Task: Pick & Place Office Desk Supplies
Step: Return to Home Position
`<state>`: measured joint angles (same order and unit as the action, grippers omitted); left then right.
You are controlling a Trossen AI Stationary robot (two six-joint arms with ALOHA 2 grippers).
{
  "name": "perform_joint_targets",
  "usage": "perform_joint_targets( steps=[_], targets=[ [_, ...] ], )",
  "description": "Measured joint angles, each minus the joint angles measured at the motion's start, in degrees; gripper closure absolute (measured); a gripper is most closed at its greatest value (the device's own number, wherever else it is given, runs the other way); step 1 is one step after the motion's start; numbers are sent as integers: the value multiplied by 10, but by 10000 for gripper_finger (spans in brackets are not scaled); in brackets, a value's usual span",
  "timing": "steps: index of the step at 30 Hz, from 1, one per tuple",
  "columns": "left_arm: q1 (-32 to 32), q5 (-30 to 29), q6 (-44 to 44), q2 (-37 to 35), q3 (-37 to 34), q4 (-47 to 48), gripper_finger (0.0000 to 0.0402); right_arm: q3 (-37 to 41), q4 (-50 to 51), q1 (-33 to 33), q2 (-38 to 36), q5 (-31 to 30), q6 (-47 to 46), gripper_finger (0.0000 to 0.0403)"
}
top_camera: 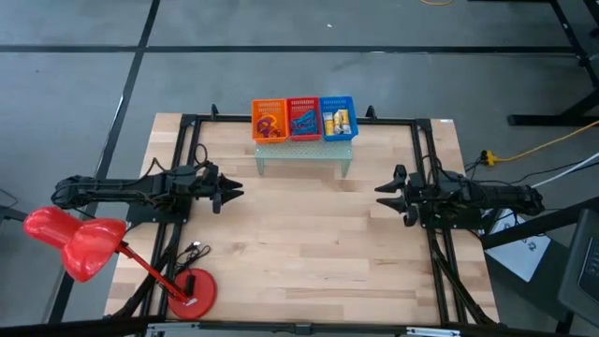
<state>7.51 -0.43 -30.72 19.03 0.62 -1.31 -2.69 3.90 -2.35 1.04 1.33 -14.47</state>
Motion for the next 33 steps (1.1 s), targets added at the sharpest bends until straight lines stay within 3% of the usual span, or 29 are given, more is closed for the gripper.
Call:
perform_joint_targets(
  steps=[5,12,33],
  targets=[
    [0,0,0,0,0,-2,233,0,1,0,4,0,-3,227],
    [0,0,0,0,0,-1,233,0,1,0,5,2,-103,227],
    [0,0,0,0,0,-2,233,0,1,0,5,2,-105,227]
  ],
)
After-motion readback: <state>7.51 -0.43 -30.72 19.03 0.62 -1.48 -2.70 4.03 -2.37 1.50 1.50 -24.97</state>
